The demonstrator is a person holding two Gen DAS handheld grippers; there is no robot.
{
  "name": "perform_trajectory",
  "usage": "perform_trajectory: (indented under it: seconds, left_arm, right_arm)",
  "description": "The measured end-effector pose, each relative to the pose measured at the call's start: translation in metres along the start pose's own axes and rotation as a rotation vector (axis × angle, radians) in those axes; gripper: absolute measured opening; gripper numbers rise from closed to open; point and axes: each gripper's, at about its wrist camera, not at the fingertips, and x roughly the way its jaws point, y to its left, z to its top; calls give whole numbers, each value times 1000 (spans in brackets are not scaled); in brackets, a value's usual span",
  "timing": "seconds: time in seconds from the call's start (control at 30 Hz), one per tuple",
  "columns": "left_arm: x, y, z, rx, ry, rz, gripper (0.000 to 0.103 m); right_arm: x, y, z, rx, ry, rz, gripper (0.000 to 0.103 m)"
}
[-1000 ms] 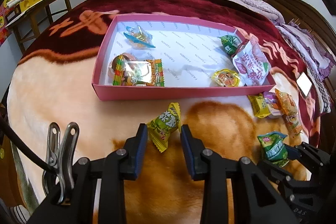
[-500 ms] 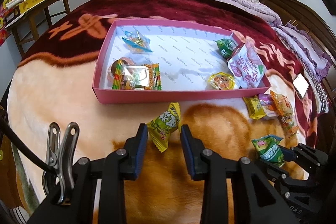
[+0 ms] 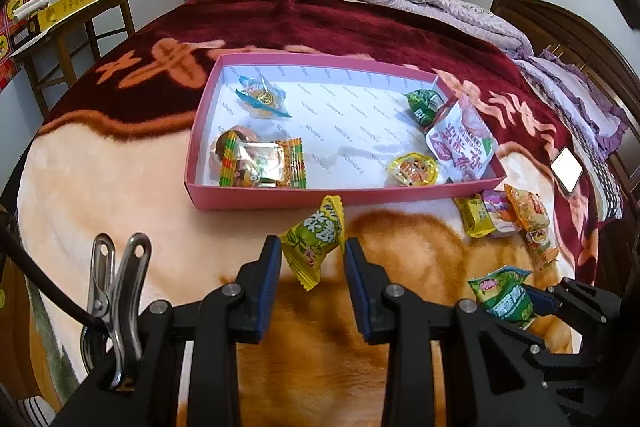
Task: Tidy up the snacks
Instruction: 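Carry the yellow candy and pea bag over the tray and open both tools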
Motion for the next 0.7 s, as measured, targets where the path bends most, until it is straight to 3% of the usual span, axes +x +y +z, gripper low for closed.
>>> perform_trajectory:
  seconds: [0.27, 0.7]
  left_arm:
    - [-8, -2, 6, 7, -17, -8, 34]
    - [-21, 5, 41, 16, -71, 19, 34]
  right_arm:
    - [-8, -4, 13, 0, -17, 8, 41]
    - [-10, 2, 62, -38, -12, 2, 41]
